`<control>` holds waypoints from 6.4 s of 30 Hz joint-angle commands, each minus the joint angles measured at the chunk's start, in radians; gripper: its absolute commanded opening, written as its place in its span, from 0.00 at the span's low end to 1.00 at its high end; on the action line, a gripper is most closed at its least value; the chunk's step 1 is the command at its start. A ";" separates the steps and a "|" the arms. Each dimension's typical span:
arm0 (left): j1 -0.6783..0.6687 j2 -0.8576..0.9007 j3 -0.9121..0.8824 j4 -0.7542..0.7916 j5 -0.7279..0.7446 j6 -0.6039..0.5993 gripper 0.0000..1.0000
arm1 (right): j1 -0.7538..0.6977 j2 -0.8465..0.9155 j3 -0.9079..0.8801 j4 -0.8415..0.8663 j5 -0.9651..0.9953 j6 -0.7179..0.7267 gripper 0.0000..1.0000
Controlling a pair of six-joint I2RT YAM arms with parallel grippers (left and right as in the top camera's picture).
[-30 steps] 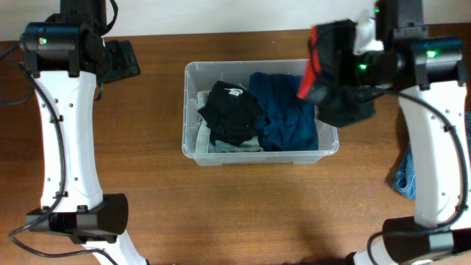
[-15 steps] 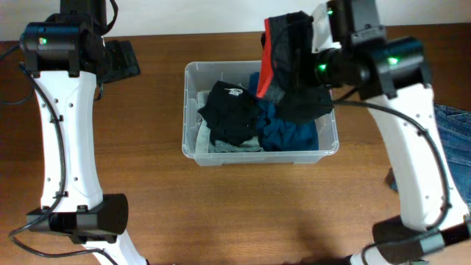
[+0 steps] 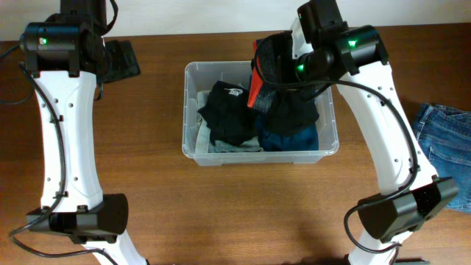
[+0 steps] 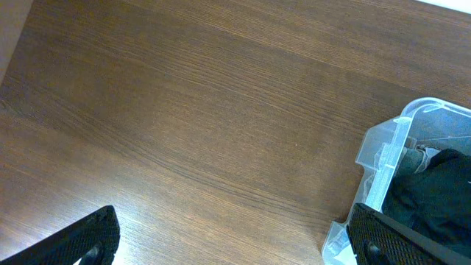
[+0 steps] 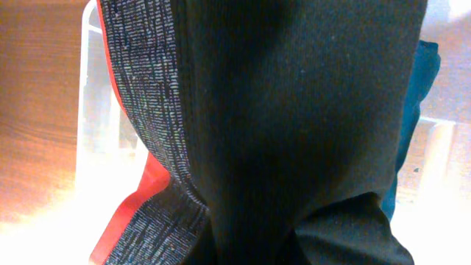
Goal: Pack container
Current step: 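Lift the black striped shirt with the right gripper over the container, then lower the black striped shirt into the container's right side, then press and tuck the black striped shirt down with the right gripper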
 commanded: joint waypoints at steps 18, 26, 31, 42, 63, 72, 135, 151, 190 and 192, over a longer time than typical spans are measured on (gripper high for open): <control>0.002 -0.003 0.001 -0.001 -0.010 0.001 0.99 | 0.010 0.002 -0.022 0.099 -0.128 0.043 0.04; 0.003 -0.003 0.001 -0.001 -0.010 0.001 0.99 | 0.009 0.002 -0.147 0.119 0.044 0.054 0.04; 0.002 -0.003 0.001 -0.001 -0.010 0.001 0.99 | 0.007 0.002 -0.293 0.224 0.045 0.054 0.04; 0.003 -0.003 0.001 -0.001 -0.010 0.001 0.99 | -0.018 0.002 -0.345 0.187 0.315 0.050 0.04; 0.003 -0.003 0.001 -0.001 -0.010 0.001 0.99 | -0.018 0.000 -0.337 0.182 0.294 -0.002 0.74; 0.003 -0.003 0.001 -0.001 -0.010 0.001 0.99 | -0.019 -0.062 -0.271 0.153 0.307 -0.023 0.75; 0.002 -0.003 0.001 -0.001 -0.010 0.001 0.99 | -0.115 0.235 -0.129 0.142 0.281 -0.096 0.04; 0.003 -0.003 0.001 -0.001 -0.010 0.001 0.99 | -0.097 0.444 -0.058 0.023 0.230 -0.180 0.04; 0.002 -0.003 0.001 -0.001 -0.010 0.001 0.99 | 0.086 0.185 -0.557 0.252 0.135 -0.115 0.04; 0.003 -0.003 0.001 -0.001 -0.010 0.001 0.99 | 0.087 0.179 -0.530 0.231 0.133 -0.116 0.04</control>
